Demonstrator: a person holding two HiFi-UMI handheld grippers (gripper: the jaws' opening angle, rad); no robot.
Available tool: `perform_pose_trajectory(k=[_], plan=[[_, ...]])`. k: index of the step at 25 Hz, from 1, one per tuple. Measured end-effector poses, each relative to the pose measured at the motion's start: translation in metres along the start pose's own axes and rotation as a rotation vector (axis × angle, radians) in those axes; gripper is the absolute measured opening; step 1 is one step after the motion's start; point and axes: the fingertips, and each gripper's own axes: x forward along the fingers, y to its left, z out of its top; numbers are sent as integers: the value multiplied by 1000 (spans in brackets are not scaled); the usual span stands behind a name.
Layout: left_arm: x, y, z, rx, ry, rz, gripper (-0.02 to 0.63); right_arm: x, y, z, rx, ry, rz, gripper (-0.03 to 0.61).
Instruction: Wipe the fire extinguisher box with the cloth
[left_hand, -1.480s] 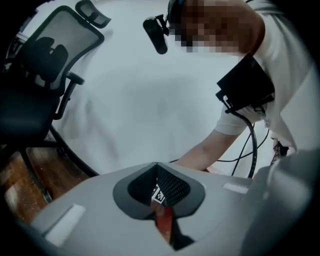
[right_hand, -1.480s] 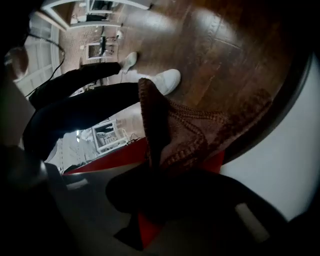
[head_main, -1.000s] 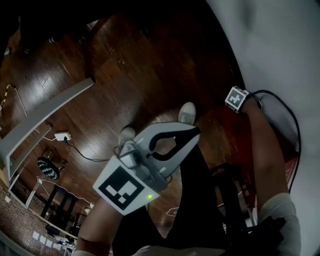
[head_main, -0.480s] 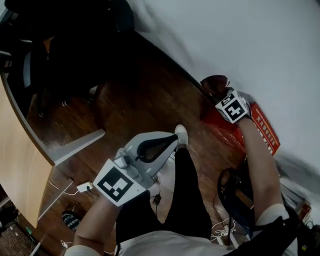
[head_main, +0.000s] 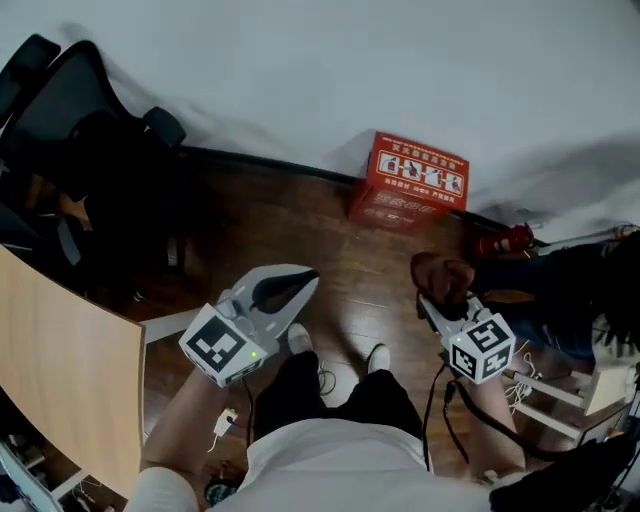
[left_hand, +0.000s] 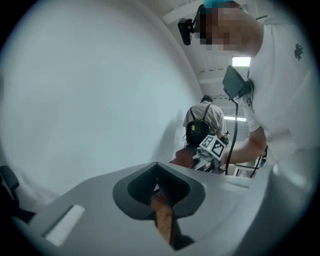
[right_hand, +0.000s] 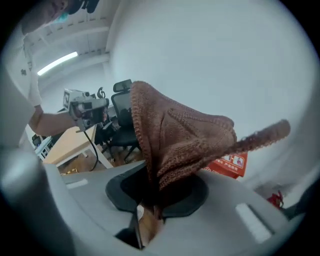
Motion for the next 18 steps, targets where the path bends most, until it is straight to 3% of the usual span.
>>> perform_pose_trajectory(k=[4, 8, 12, 18], plan=[[5, -72, 6, 5, -13, -3, 0, -78, 37, -51, -12, -13, 23, 74], [3, -173, 4, -27, -21, 12, 0, -149, 57, -99, -36, -65, 44, 74], [5, -265, 4, 60, 28, 34, 0, -224, 68, -144, -42, -113, 20, 74], [-3, -369, 15, 60, 27, -75, 0, -309, 85, -186, 3, -168, -42, 74]])
